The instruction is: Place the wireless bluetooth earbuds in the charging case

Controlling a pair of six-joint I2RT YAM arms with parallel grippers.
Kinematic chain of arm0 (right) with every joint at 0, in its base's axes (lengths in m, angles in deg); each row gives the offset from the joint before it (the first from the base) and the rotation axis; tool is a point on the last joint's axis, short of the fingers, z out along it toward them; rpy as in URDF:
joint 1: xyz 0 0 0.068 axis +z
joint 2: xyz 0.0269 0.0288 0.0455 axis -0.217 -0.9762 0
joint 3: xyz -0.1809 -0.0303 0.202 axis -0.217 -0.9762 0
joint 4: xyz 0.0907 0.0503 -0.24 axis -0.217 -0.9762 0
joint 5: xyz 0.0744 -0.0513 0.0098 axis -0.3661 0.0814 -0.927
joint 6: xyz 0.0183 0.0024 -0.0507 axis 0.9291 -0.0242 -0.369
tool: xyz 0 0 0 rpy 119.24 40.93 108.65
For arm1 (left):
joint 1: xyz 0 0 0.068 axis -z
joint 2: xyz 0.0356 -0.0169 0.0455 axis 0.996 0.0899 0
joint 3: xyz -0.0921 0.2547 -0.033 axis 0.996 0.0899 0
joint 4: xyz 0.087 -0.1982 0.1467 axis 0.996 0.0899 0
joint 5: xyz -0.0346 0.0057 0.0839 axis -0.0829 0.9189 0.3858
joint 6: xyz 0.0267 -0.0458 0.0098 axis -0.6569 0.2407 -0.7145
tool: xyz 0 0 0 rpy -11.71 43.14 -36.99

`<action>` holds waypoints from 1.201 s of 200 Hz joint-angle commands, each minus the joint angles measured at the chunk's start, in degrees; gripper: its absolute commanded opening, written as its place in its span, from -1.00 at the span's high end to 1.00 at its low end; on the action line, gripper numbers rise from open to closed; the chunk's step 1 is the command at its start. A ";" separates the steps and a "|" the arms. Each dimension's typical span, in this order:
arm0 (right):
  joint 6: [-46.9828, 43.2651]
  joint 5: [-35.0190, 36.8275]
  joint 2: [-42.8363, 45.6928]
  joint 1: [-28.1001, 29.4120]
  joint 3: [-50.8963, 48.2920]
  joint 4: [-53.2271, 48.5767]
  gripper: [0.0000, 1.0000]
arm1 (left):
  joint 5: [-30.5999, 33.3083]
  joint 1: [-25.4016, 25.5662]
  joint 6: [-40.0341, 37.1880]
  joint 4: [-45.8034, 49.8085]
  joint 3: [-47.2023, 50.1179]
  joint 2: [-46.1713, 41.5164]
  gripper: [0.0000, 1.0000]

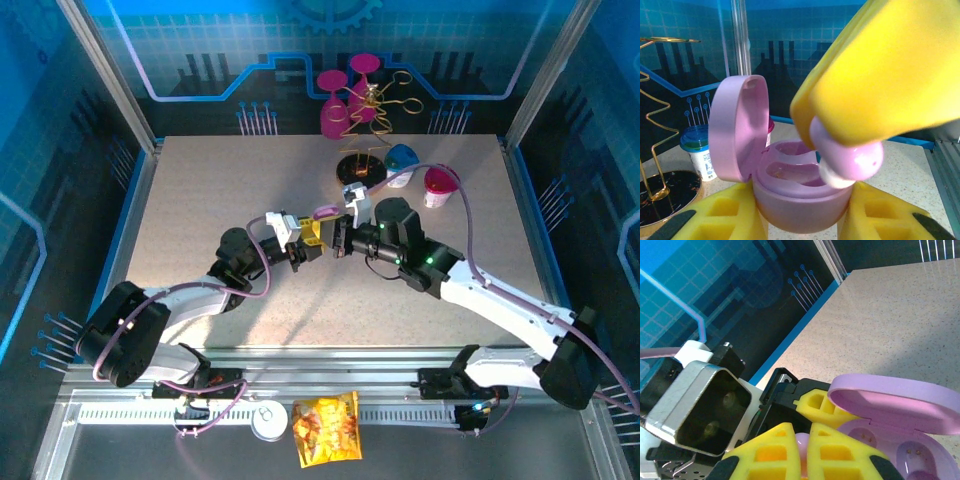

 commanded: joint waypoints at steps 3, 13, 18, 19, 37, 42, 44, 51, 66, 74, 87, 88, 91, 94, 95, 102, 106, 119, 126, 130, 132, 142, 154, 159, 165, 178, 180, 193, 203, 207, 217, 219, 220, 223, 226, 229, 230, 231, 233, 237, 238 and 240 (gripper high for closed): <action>-0.42 0.20 -0.06 -0.86 0.42 3.16 0.88 | -1.05 0.32 0.97 -2.72 0.52 -1.49 0.58; -0.24 0.59 0.12 -0.89 0.07 3.04 0.88 | -1.13 0.28 1.01 -2.72 0.52 -1.64 0.58; -0.19 0.72 0.20 -0.90 -0.18 3.10 0.88 | -1.13 0.29 1.00 -2.72 0.54 -1.69 0.58; -0.17 0.73 0.19 -0.90 -0.23 3.12 0.88 | -1.09 0.27 0.97 -2.72 0.54 -1.68 0.58; 0.13 1.49 0.27 -1.02 -0.74 3.01 0.88 | -0.99 0.33 1.01 -2.94 0.63 -1.68 0.58; 0.19 1.81 0.27 -1.06 -0.84 3.04 0.88 | -1.06 0.32 1.00 -3.02 0.63 -1.68 0.58; 0.26 1.90 0.33 -1.04 -0.95 3.01 0.88 | -1.05 0.34 1.01 -3.04 0.59 -1.61 0.58; 0.50 2.34 0.31 -1.07 -1.15 2.85 0.88 | -1.05 0.27 1.05 -3.14 0.59 -1.61 0.58; 0.81 3.01 0.18 -1.09 -1.51 2.69 0.88 | -1.07 0.28 1.13 -3.42 0.70 -1.50 0.58; 0.90 3.10 -0.05 -1.10 -1.45 2.32 0.88 | -1.00 0.30 1.12 -3.47 0.72 -1.49 0.58; 0.98 3.02 -0.59 -1.12 -1.35 2.01 0.87 | -0.88 0.32 1.11 -3.51 0.72 -1.53 0.58; 0.98 3.02 -0.61 -1.09 -1.35 1.96 0.87 | -0.88 0.33 1.15 -3.55 0.67 -1.52 0.58; 1.05 2.89 -0.74 -1.15 -1.38 1.94 0.87 | -0.92 0.34 1.17 -3.52 0.71 -1.55 0.58; 1.09 2.72 -0.84 -1.09 -1.35 1.97 0.87 | -0.89 0.34 1.06 -3.50 0.71 -1.52 0.58; 1.13 2.65 -0.91 -1.08 -1.34 1.99 0.87 | -0.88 0.34 1.12 -3.55 0.71 -1.55 0.58; 1.25 2.33 -1.24 -1.08 -1.35 2.00 0.86 | -0.81 0.34 1.09 -3.56 0.71 -1.56 0.58; 1.46 2.02 -1.52 -1.15 -1.39 1.99 0.84 | -0.71 0.30 1.07 -3.51 0.72 -1.59 0.58; 1.79 1.40 -1.90 -1.11 -1.35 2.01 0.80 | -0.48 0.30 1.01 -3.67 0.78 -1.59 0.58; 1.91 1.26 -1.86 -1.11 -1.43 2.10 0.76 | -0.36 0.34 0.93 -3.56 0.80 -1.67 0.58; 2.00 1.27 -1.89 -1.15 -1.57 2.18 0.73 | -0.31 0.32 0.93 -3.60 0.78 -1.68 0.58; 2.03 1.26 -1.84 -1.09 -1.58 2.18 0.72 | -0.23 0.31 0.90 -3.62 0.76 -1.68 0.58; 1.96 1.71 -1.48 -1.13 -1.67 2.12 0.63 | -0.22 0.34 0.84 -3.65 0.80 -1.76 0.58; 1.73 2.55 -1.03 -1.20 -1.66 1.64 0.57 | -0.12 0.33 0.72 -3.60 0.81 -1.86 0.58; 1.57 2.94 -0.82 -1.22 -1.53 1.34 0.53 | -0.18 0.31 0.73 -3.65 0.79 -1.86 0.58; 1.33 3.17 -0.65 -1.26 -1.30 0.86 0.48 | -0.16 0.34 0.74 -3.64 0.75 -1.81 0.58; 0.70 4.02 -0.17 -1.43 -0.76 -0.23 0.36 | -0.17 0.27 0.73 -3.60 0.81 -1.77 0.58; 0.59 4.15 -0.11 -1.42 -0.67 -0.38 0.34 | -0.17 0.26 0.75 -3.64 0.81 -1.77 0.58; -0.01 4.46 0.42 -1.57 -0.28 -1.04 0.25 | -0.17 0.34 0.75 -3.61 0.79 -1.77 0.58; -0.45 4.75 0.80 -1.72 -0.03 -1.53 0.18 | -0.13 0.26 0.71 -3.65 0.82 -1.73 0.58; -0.71 4.85 1.02 -1.75 0.15 -1.72 0.16 | -0.13 0.31 0.67 -3.67 0.85 -1.70 0.58; -1.37 5.09 1.58 -1.83 0.45 -2.30 0.11 | -0.02 0.30 0.52 -3.60 0.86 -1.63 0.58; -1.51 5.14 1.71 -1.85 0.45 -2.48 0.10 | 0.00 0.33 0.50 -3.60 0.89 -1.60 0.58; -1.62 5.31 1.82 -1.85 0.47 -2.52 0.09 | 0.05 0.34 0.49 -3.69 0.89 -1.59 0.58; -1.91 5.44 2.12 -1.86 0.58 -2.65 0.09 | 0.09 0.33 0.41 -3.68 0.93 -1.59 0.58; -2.18 5.55 2.39 -1.86 0.51 -2.73 0.08 | 0.14 0.33 0.40 -3.76 0.98 -1.51 0.58; -2.43 5.82 2.70 -1.99 0.50 -2.82 0.06 | 0.17 0.30 0.32 -3.76 0.98 -1.50 0.58; -2.48 5.91 2.75 -2.06 0.50 -2.87 0.06 | 0.13 0.28 0.32 -3.77 0.98 -1.50 0.58; -2.55 6.00 2.87 -2.09 0.46 -2.89 0.06 | 0.16 0.31 0.31 -3.77 0.98 -1.50 0.58; -2.64 6.13 3.11 -2.11 0.43 -2.98 0.05 | 0.18 0.33 0.18 -3.77 1.05 -1.44 0.58; -2.90 6.59 3.57 -2.24 0.33 -3.16 0.04 | 0.11 0.34 0.17 -3.77 1.03 -1.41 0.58; -2.94 6.65 3.72 -2.27 0.33 -3.17 0.04 | 0.10 0.34 0.19 -3.77 1.05 -1.41 0.58; -3.07 6.80 4.00 -2.40 0.24 -3.31 0.03 | 0.10 0.32 0.13 -3.84 1.11 -1.35 0.58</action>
